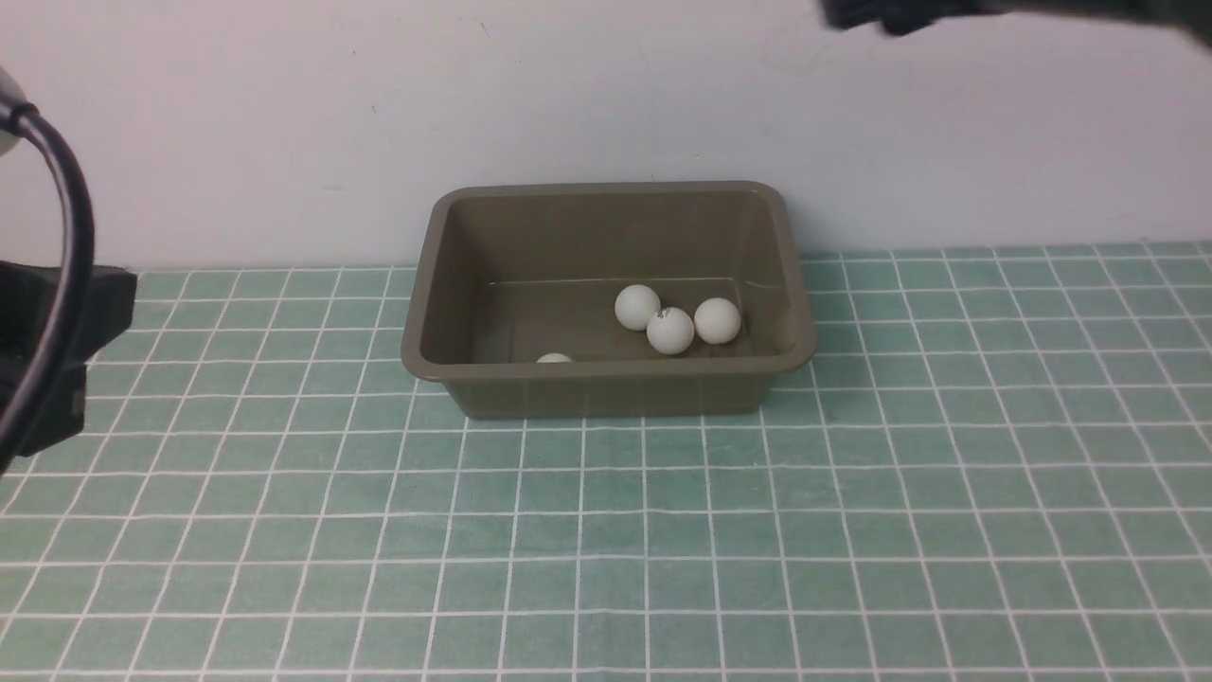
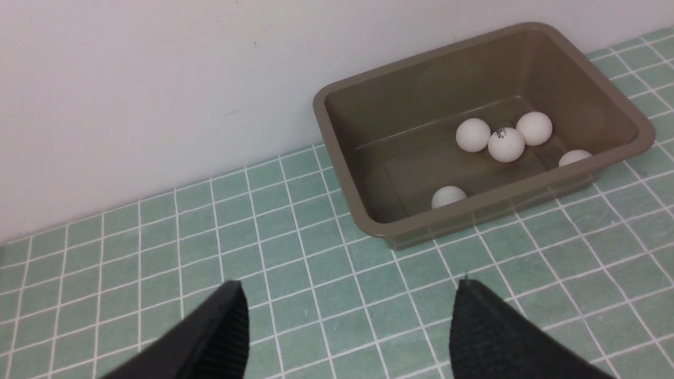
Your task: Put the table tennis balls in the box on the green coffee tablecloth.
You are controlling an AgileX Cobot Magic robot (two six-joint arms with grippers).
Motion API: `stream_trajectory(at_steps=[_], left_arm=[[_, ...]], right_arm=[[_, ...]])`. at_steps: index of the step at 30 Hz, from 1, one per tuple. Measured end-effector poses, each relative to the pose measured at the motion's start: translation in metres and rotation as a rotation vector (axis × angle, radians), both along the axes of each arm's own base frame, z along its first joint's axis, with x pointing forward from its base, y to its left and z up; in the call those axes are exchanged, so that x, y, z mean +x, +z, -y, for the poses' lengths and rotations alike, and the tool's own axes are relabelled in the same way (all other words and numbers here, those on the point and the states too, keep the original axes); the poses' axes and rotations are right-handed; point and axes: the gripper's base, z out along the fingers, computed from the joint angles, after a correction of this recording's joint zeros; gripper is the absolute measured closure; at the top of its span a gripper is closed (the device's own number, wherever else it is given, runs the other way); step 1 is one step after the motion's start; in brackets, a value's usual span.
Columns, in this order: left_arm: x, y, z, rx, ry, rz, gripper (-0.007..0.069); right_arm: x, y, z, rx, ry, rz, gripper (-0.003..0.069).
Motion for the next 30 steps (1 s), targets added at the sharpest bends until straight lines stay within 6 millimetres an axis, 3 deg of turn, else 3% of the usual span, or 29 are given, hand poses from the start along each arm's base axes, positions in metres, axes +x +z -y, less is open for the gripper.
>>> stream_trajectory(at_steps=[4,9,18,24,30], left_arm=[[0.001,0.002,0.002,-0.01,-0.012,0.019,0.0164],[0.003,0.001,0.004,-0.009,-0.017,0.02,0.0164],[0.009,-0.002,0.009,0.008,-0.017,0.0,0.0164],[0.011,-0.004,0.011,0.012,-0.018,-0.011,0.0164],[0.011,-0.004,0.011,0.011,-0.019,-0.012,0.0164]], right_arm=[[-0.022,0.022,0.024,-0.048,-0.093,0.04,0.0286],[-0.039,0.032,0.037,-0.113,-0.111,0.032,0.029],[-0.056,0.017,0.007,-0.468,0.262,-0.111,0.0291],[-0.067,0.033,0.012,-0.39,0.268,-0.021,0.0291],[-0.113,0.071,0.044,-0.227,0.219,0.125,0.0291]])
